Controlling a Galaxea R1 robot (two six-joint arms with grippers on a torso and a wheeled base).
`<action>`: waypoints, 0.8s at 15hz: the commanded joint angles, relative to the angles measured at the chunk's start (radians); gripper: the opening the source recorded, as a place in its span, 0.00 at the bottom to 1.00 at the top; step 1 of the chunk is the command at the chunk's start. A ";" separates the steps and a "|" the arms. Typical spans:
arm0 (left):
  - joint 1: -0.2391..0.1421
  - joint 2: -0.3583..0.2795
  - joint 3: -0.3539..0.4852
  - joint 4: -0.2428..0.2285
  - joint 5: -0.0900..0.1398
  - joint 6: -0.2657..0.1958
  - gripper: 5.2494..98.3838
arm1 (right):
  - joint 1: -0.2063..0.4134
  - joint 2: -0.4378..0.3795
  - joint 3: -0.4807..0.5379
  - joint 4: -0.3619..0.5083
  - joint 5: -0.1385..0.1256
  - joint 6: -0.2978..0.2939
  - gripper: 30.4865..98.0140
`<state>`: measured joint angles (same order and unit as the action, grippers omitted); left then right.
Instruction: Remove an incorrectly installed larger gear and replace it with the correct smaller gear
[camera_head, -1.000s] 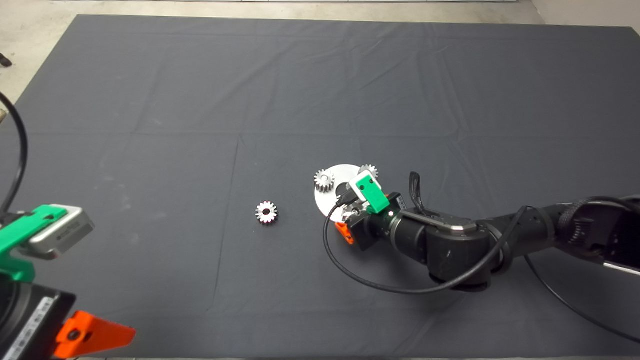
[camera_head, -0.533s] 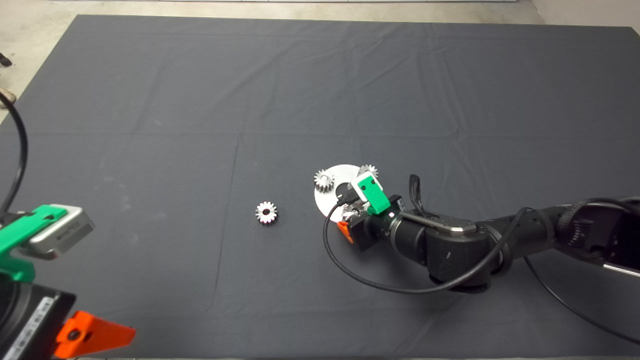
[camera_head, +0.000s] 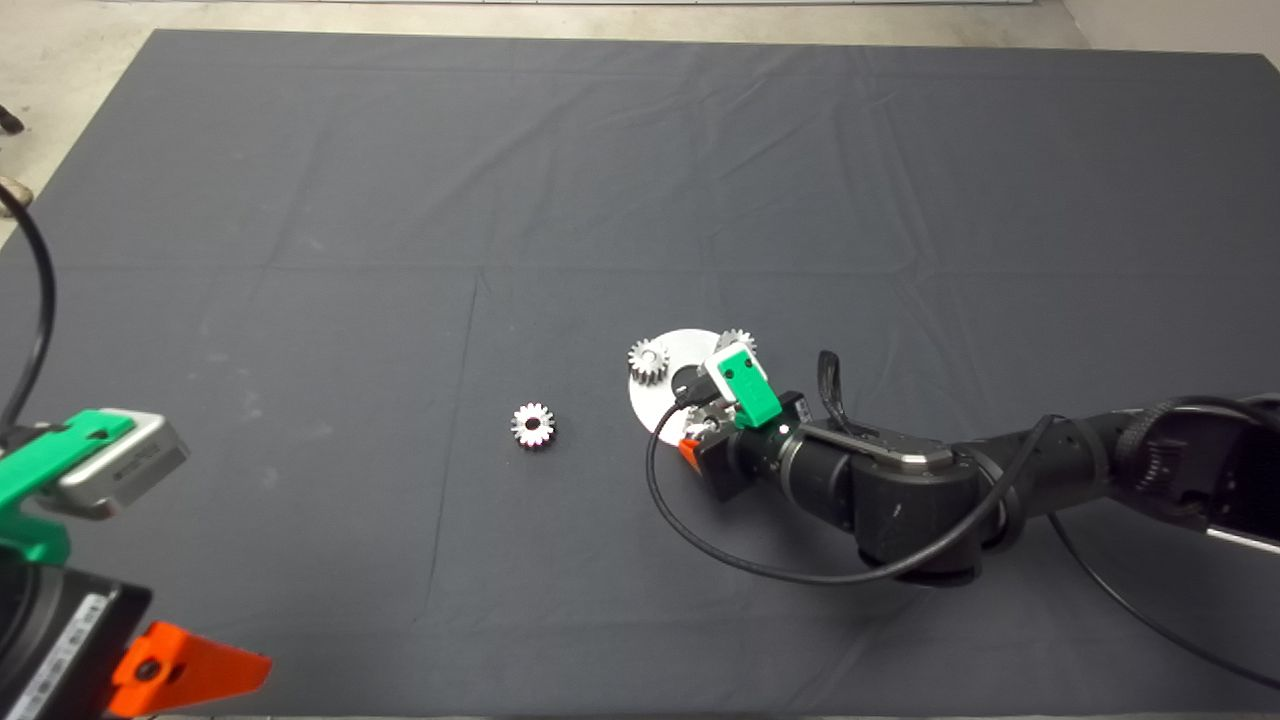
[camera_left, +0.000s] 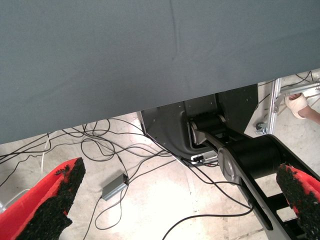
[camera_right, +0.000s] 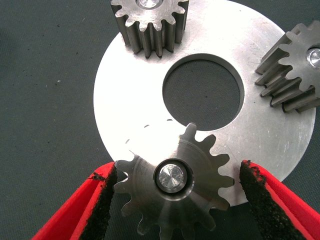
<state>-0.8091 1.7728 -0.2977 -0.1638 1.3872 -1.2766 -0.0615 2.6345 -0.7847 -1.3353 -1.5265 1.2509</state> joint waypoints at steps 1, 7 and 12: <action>-0.004 -0.004 0.013 0.001 0.004 0.000 1.00 | 0.011 0.002 0.012 -0.021 0.002 0.010 0.52; -0.004 -0.009 0.013 0.001 0.003 0.000 1.00 | 0.011 0.002 0.012 -0.021 0.011 0.038 0.42; -0.004 -0.009 0.013 0.001 0.003 0.000 1.00 | 0.012 0.003 0.012 -0.021 0.024 0.056 0.33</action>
<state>-0.8091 1.7649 -0.2977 -0.1638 1.3872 -1.2766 -0.0630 2.6349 -0.7847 -1.3353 -1.5119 1.2953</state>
